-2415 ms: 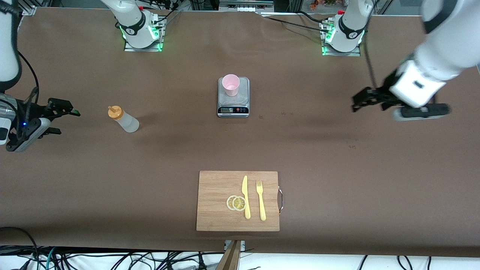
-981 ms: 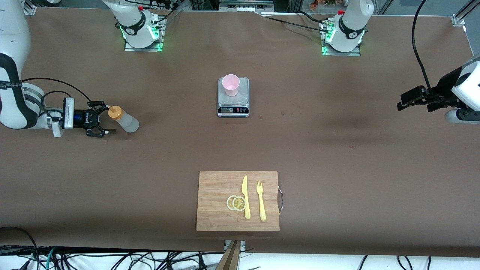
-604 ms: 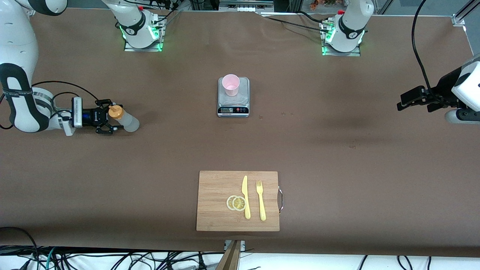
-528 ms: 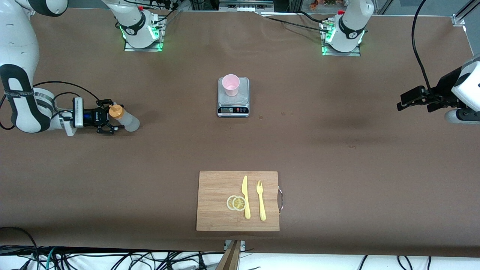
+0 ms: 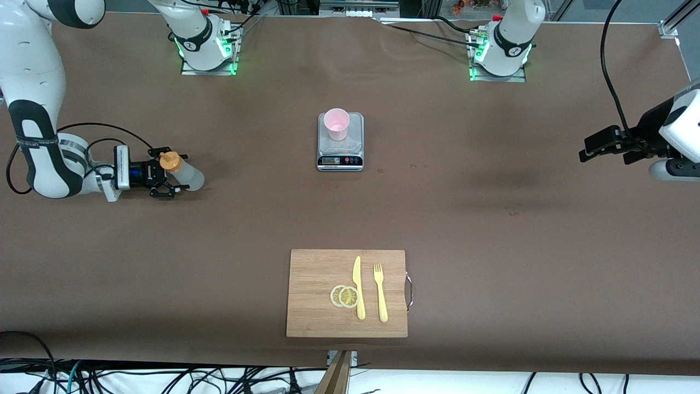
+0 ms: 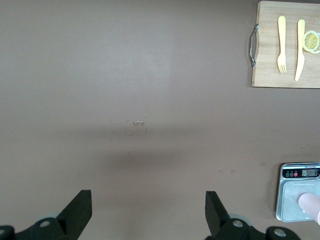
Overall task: Add sauce to pink cup with both arms
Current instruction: 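Grasp the white squeeze bottle with the right gripper and lift it, then carry the bottle with the right gripper over the pink cup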
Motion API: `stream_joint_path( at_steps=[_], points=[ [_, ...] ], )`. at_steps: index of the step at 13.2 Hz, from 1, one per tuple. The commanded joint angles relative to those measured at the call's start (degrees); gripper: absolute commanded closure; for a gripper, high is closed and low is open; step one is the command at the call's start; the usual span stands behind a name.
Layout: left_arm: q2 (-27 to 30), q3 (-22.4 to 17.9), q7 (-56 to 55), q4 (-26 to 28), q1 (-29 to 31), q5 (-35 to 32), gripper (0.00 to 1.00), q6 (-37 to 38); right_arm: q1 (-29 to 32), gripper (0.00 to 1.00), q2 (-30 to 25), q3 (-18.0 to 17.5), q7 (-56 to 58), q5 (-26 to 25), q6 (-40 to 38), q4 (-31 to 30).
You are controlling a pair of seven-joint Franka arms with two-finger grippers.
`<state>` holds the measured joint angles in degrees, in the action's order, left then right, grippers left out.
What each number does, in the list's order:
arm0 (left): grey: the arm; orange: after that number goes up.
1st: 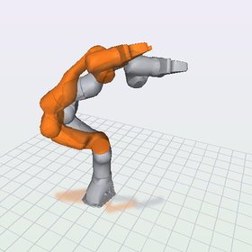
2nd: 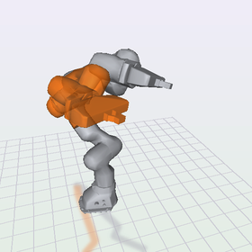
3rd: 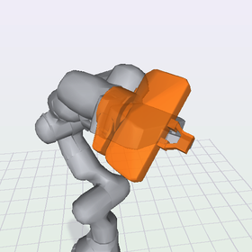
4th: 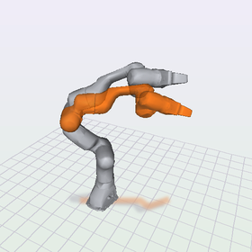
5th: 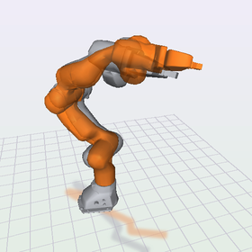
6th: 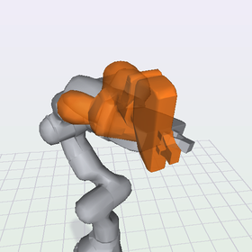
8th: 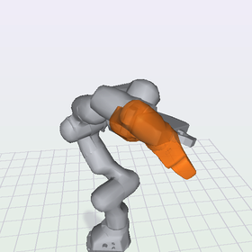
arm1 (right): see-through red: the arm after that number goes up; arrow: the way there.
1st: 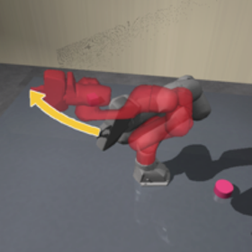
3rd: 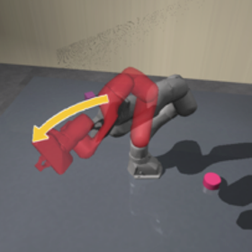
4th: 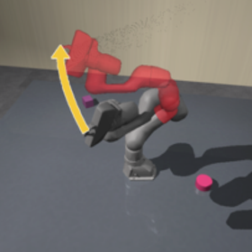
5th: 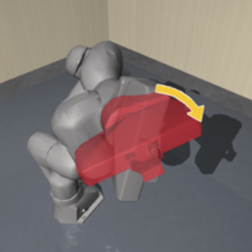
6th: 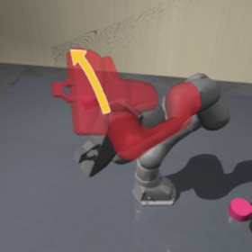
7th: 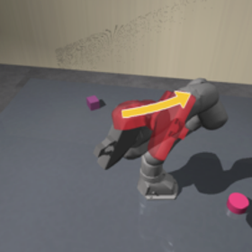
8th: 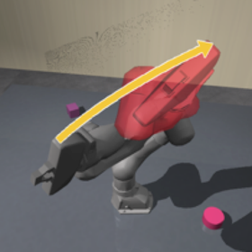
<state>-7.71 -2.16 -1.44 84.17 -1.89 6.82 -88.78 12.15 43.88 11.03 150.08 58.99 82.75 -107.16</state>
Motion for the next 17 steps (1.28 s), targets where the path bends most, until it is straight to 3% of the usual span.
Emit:
stream_joint_path(
  at_steps=[1, 6, 11, 15, 17],
  points=[
    [-1.3, 0.0, 1.2, -2.4, -0.3, -1.5, 0.0, 1.4, -0.8, 0.0, 1.0, 0.0, 0.5, 1.7, -1.0, 1.3],
    [-1.3, 0.0, 1.2, -2.4, -0.3, -1.5, 0.0, 1.4, -1.8, 0.02, 1.0, 0.0, -1.7, 1.7, -1.1, 1.3],
    [-1.3, 0.0, 1.2, -2.4, -0.2, -1.4, 0.0, 1.4, -2.2, 0.72, 0.9, 0.0, -6.8, -0.5, -1.1, 3.1],
    [-1.6, 0.0, 1.3, -2.4, -0.2, -1.4, 0.0, 1.4, -2.5, 0.85, 0.6, 0.0, -10.9, -2.8, -1.1, 4.5],
    [-1.6, 0.0, 1.3, -2.4, -0.1, -1.4, 0.0, 1.4, -4.1, 0.86, -0.1, 0.1, -15.6, -4.6, -1.2, 6.1]
  ],
)
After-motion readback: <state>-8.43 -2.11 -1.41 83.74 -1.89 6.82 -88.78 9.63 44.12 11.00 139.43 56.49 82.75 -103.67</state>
